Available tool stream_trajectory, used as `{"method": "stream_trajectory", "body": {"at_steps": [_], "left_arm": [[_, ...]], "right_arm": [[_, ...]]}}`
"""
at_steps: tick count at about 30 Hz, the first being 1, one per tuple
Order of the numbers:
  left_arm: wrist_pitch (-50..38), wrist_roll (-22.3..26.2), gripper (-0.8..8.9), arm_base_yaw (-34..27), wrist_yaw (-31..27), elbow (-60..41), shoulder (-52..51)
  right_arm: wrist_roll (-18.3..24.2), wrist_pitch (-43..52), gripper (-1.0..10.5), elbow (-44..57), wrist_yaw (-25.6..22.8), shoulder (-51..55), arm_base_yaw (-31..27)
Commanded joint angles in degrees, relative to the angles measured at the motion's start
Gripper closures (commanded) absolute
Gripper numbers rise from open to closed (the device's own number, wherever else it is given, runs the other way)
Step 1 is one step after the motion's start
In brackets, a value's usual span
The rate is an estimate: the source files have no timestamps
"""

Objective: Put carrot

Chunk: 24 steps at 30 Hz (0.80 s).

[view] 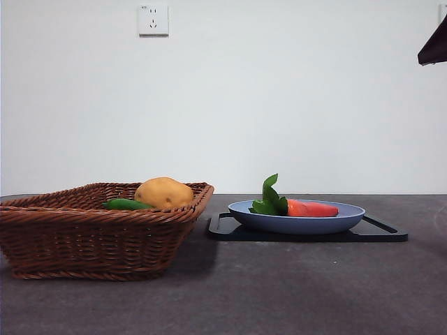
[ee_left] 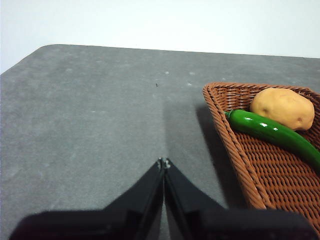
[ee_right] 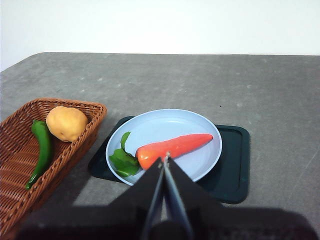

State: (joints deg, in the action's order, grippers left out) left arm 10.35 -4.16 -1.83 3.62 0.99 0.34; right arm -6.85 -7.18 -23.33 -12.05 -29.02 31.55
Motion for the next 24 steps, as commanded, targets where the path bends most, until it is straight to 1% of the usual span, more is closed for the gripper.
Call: {"method": "stream_trajectory", "body": {"at_steps": [1,6,7,8,11,13,15,16,18,20,24], "left_arm": [[-0.5,-0.6,8.05,-0.1,0.2,-0.6,-0.3],[-0.5,-0.6,8.05,-0.1,0.2,-0.6,-0.3],[-0.5,-0.6,8.05,-0.1,0.2,-0.6,-0.3],[-0.5,-0.6,8.05,-0.1,0.2,-0.6,-0.3],[-0.5,-0.6,8.05,-0.1,0.2,-0.6,-0.3],[-0.5,-0.6,8.05,-0.1,0.2,-0.6,-0.3],[-0.5,-0.6,8.05,-0.1,0.2,-0.6,-0.3],[-0.5,-0.6,8.05,-0.1,0.2,-0.6,-0.3],[-0.5,-0.6,8.05,-0.1,0.2,-0.6,-0.3],[-0.5,-0.6,8.05,-0.1,0.2,-0.6,-0.3],[-0.5,-0.6,8.05,-0.1,0.2,-0.6,-0.3]], "right_arm": [[-0.6,0.7,9.4,-0.4,-0.3,-0.1,0.4],[-0.5,0.7,9.4,-0.4,-0.3,-0.1,0.4],[1.4,0.7,9.4,-0.4,-0.5,-0.1,0.4],[4.3,0.9,9.4,-0.4,-0.7,0.0,0.4],[7.7,-0.9,9.4,-0.4,-1.9,2.6,0.3],[10.5,-1.9,9.4,0.2,-1.7,5.4,-0.5],[10.9,-1.6,9.4,1.9,-1.3,8.6,-2.4],[10.3,-1.5,9.4,3.2,-1.1,10.5,-3.8],[8.7,-1.5,9.4,6.0,2.1,14.0,-7.1],[7.5,-1.5,9.4,9.2,6.8,17.5,-11.5],[7.0,-1.1,9.4,14.4,15.2,21.5,-19.3]]}}
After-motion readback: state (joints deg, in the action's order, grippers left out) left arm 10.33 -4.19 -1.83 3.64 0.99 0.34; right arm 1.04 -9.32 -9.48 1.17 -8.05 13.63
